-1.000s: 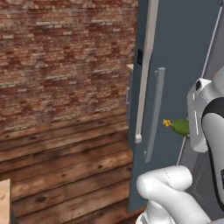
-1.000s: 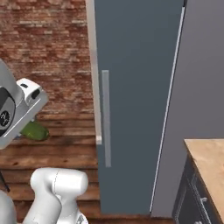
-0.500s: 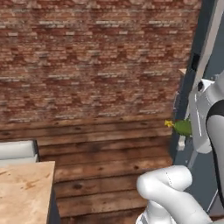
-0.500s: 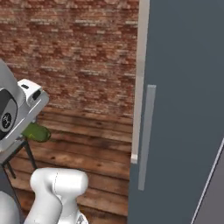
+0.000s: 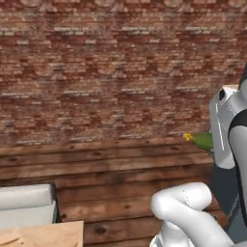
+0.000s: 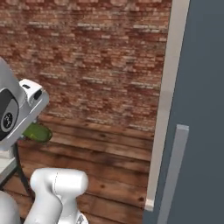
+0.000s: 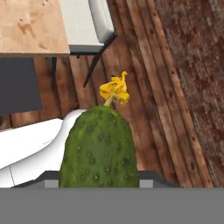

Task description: Place the beer on the top shelf of the fridge to keep it out of children's reach, and place the cucumber and orange on lower shelves for easy access.

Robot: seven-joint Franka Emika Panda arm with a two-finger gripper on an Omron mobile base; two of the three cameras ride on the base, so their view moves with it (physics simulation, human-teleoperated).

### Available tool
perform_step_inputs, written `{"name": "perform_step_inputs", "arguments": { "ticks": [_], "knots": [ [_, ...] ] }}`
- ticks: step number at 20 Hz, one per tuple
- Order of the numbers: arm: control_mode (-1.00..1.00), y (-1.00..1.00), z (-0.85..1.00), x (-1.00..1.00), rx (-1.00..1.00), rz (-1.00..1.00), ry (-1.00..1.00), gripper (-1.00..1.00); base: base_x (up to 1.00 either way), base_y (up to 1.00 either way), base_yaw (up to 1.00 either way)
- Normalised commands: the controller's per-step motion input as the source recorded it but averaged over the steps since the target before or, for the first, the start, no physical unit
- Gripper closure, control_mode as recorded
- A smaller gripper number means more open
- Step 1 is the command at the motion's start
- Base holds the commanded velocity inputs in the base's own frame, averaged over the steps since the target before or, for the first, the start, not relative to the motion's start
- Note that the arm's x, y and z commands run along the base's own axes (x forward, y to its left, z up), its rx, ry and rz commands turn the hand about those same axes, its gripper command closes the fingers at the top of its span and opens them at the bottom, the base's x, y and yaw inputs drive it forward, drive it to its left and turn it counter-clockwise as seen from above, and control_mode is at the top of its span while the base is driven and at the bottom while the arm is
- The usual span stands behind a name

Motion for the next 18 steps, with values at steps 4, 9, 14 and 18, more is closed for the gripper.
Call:
{"name": "perform_step_inputs", "arguments": {
  "ticks": [4, 9, 14, 18],
  "knots": [
    [1.00, 0.00, 0.00, 0.00, 0.00, 0.00, 0.00, 1.00, 0.91, 0.36, -0.27],
    [1.00, 0.00, 0.00, 0.00, 0.00, 0.00, 0.00, 1.00, 1.00, 0.46, -0.32],
    [1.00, 0.00, 0.00, 0.00, 0.00, 0.00, 0.00, 1.00, 1.00, 0.45, -0.33],
    [1.00, 0.00, 0.00, 0.00, 0.00, 0.00, 0.00, 1.00, 0.93, 0.33, -0.39]
  ]
}}
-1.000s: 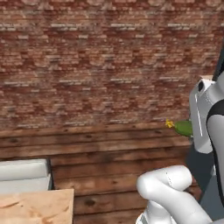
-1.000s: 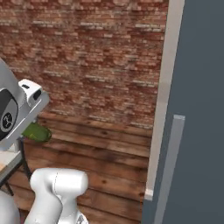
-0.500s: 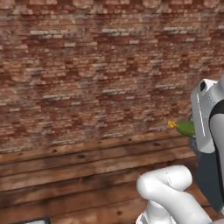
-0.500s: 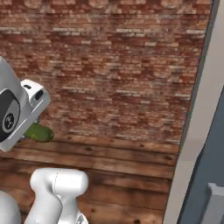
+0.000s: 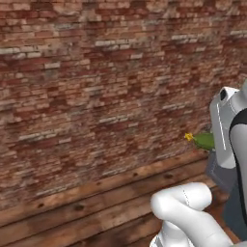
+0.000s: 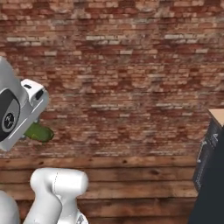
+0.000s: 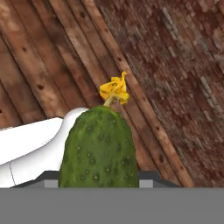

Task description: Place the beer on the top shelf of the fridge to keep it out of children's reach, and place the cucumber and orange on lower shelves for easy access.

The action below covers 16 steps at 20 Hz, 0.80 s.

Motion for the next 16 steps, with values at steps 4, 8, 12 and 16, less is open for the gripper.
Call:
{"name": "perform_step_inputs", "arguments": {
  "ticks": [4, 8, 12, 16],
  "knots": [
    [1.00, 0.00, 0.00, 0.00, 0.00, 0.00, 0.00, 1.00, 0.68, 0.23, -0.48],
    [1.00, 0.00, 0.00, 0.00, 0.00, 0.00, 0.00, 1.00, 0.23, 0.11, -0.54],
    [1.00, 0.00, 0.00, 0.00, 0.00, 0.00, 0.00, 1.00, 0.00, 0.01, -0.59],
    [1.00, 0.00, 0.00, 0.00, 0.00, 0.00, 0.00, 1.00, 0.01, 0.01, -0.63]
  ]
}}
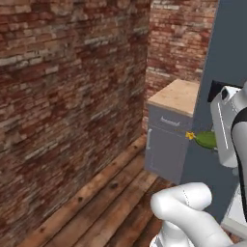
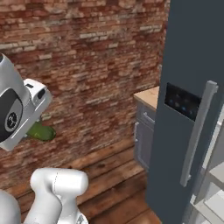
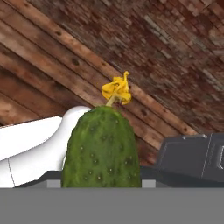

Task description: Place the beer on the top shelf of the fridge to keep it out of children's reach, and place the cucumber and orange on lower shelves for easy access.

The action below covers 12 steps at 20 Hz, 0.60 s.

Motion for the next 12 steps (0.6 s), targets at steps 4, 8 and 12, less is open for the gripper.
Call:
{"name": "perform_step_inputs", "arguments": {
  "ticks": [4, 8, 12],
  "knots": [
    [1.00, 0.00, 0.00, 0.00, 0.00, 0.00, 0.00, 1.00, 0.11, 0.05, -0.64],
    [1.00, 0.00, 0.00, 0.00, 0.00, 0.00, 0.00, 1.00, 0.13, 0.02, -0.64],
    [1.00, 0.00, 0.00, 0.00, 0.00, 0.00, 0.00, 1.00, 0.10, 0.00, -0.62]
  ]
}}
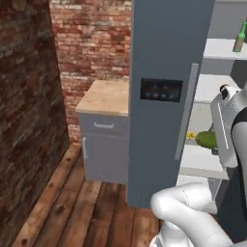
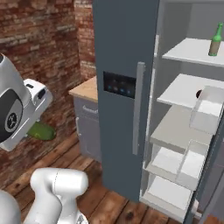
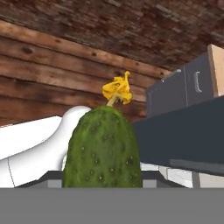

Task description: Place the beer on the top shelf of the fridge to keep it out of children's reach, and place the cucumber and orange on lower shelves for easy access.

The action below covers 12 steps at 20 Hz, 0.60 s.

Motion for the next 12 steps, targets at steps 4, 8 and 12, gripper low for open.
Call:
{"name": "perform_step_inputs", "arguments": {
  "ticks": [4, 8, 12],
  "knots": [
    [1.00, 0.00, 0.00, 0.00, 0.00, 0.00, 0.00, 1.00, 0.12, 0.00, -0.60],
    [1.00, 0.00, 0.00, 0.00, 0.00, 0.00, 0.00, 1.00, 0.23, 0.01, -0.55],
    [1.00, 0.00, 0.00, 0.00, 0.00, 0.00, 0.00, 1.00, 0.37, 0.07, -0.43]
  ]
}}
